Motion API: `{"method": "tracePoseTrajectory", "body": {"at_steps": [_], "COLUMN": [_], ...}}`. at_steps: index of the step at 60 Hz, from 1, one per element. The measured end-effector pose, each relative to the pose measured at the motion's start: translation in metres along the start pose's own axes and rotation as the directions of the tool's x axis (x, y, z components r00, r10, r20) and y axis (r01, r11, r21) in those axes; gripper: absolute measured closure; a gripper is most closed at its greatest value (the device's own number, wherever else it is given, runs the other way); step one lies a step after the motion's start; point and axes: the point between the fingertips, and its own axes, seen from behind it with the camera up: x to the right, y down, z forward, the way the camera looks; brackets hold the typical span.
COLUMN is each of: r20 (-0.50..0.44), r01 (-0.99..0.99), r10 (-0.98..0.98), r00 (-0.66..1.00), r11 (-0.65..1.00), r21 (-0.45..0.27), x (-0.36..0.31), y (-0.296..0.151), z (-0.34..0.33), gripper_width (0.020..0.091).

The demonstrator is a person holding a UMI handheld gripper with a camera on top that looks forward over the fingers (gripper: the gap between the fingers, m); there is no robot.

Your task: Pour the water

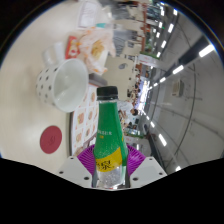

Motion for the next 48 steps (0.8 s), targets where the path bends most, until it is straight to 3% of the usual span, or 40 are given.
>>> {"method": "tracePoseTrajectory", "body": {"at_steps": [6, 11, 16, 23, 30, 35, 40, 48], "r20": [0.033, 0.074, 0.110, 0.137, 0.181, 0.232, 0.249, 0.273], "r01": [-0.455, -0.749, -0.918, -0.996, -0.993, -0.987, -0.981, -0.968], "r10": [0.454, 0.746, 0.911, 0.987, 0.976, 0.960, 0.951, 0.933], "r00": [0.890, 0.662, 0.397, 0.087, -0.120, -0.160, -0.182, -0.234], "r11": [0.890, 0.661, 0.395, 0.085, -0.120, -0.159, -0.194, -0.249], "r21": [0.039, 0.030, 0.038, 0.017, -0.008, -0.025, 0.022, 0.024], "x": [0.014, 0.012, 0.003, -0.033, -0.065, -0.083, -0.079, -0.078], "y": [-0.006, -0.011, -0.006, -0.001, -0.002, -0.010, -0.008, -0.007], "z": [-0.011, -0.014, -0.010, 0.009, 0.023, 0.026, 0.025, 0.023], "gripper_width": [0.0734, 0.0729, 0.0729, 0.0728, 0.0730, 0.0725, 0.0727, 0.0729]}}
